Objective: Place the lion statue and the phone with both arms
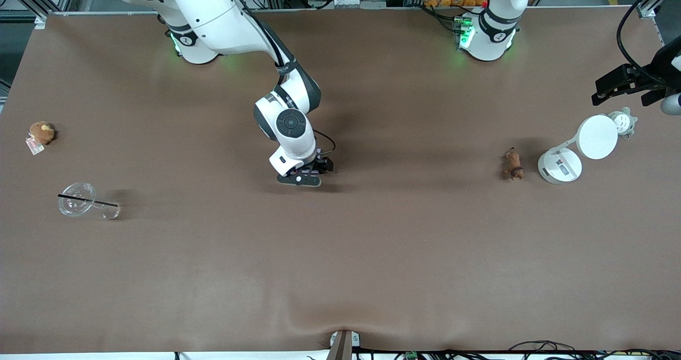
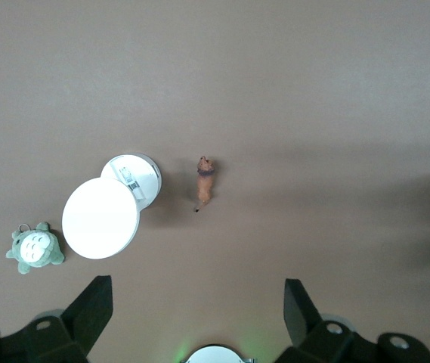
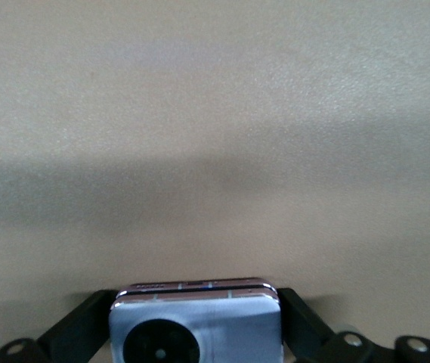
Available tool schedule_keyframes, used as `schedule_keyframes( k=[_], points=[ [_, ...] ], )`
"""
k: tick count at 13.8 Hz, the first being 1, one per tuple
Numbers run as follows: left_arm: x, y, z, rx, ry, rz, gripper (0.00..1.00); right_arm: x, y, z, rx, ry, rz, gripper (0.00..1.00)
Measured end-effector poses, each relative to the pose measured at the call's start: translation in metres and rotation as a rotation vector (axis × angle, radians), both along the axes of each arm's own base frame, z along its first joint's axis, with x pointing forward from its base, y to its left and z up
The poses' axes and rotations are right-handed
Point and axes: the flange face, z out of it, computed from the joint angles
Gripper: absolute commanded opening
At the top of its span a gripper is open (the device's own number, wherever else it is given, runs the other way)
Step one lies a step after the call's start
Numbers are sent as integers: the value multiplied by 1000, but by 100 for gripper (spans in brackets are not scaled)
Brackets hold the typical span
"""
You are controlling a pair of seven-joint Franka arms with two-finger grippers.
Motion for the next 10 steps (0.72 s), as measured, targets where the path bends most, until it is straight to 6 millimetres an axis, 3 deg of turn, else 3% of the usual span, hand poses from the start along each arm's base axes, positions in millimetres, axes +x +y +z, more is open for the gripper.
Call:
schedule_keyframes(
  k=[3, 10],
  points=[
    [0, -1, 0, 0, 0, -1, 100, 1, -4, 8, -18, 18, -4, 100],
    [0, -4, 0, 0, 0, -7, 100, -1, -6, 5, -22, 23, -4, 100]
  ],
)
